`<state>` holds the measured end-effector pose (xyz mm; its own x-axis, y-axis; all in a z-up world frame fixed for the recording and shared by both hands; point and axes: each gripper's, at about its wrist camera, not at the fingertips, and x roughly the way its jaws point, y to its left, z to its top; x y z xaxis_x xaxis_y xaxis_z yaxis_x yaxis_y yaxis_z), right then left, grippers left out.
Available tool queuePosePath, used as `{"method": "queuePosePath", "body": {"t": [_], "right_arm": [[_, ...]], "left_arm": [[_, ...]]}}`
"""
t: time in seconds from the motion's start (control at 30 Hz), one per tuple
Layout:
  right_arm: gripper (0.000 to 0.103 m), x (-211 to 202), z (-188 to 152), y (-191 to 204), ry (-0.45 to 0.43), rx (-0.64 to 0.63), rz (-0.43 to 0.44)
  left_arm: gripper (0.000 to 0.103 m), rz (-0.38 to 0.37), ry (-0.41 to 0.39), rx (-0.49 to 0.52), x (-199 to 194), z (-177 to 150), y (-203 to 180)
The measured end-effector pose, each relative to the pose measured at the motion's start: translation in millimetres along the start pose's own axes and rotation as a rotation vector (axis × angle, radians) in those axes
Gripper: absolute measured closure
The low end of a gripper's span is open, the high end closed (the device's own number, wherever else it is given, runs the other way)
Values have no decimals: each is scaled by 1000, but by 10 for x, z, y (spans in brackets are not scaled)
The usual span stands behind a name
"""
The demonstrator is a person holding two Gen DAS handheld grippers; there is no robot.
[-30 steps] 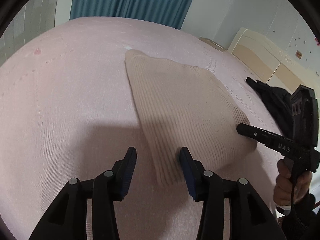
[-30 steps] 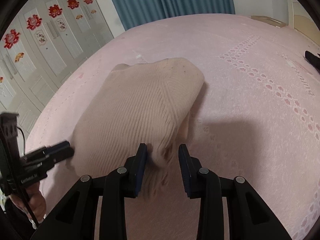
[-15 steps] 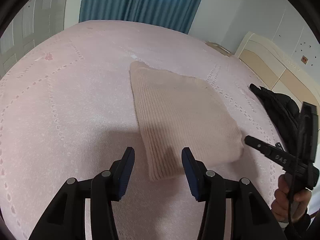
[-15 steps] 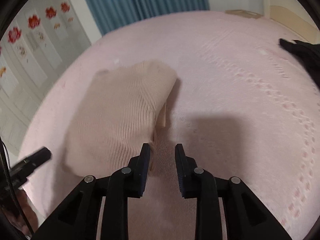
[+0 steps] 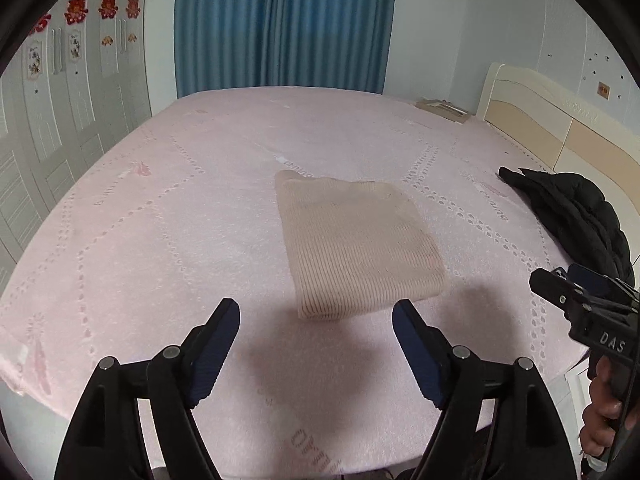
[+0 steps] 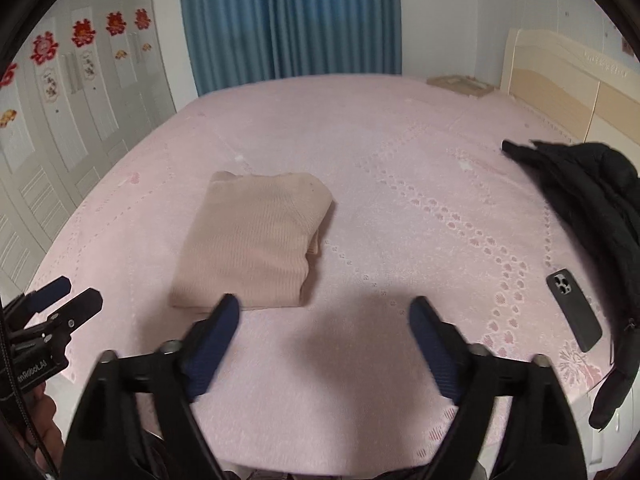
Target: Fold small clothes
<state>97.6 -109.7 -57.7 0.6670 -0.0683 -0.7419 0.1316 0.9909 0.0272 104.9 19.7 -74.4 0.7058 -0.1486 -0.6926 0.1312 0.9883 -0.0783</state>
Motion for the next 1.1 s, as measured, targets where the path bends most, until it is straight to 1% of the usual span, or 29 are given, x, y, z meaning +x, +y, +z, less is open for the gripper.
{"method": "queuePosePath", "body": {"t": [0.07, 0.2, 0.37, 0.5, 1.1], "right_arm": [[8, -107, -56, 28, -6, -19, -11], [7, -264, -165, -2, 8, -7, -7], [7, -505, -273, -5, -9, -7, 3], [7, -625, -310, 19, -25, -8, 5], [7, -751, -328, 66, -43, -7, 15]], "left_arm": [[24, 11, -4, -7, -121, -27, -4], [23, 38, -15, -26, -315, -68, -24], [23, 57, -41, -41, -540, -142, -46], [23, 83, -64, -26, -575, -149, -108], [23, 98, -79, -37, -713, -183, -133]]}}
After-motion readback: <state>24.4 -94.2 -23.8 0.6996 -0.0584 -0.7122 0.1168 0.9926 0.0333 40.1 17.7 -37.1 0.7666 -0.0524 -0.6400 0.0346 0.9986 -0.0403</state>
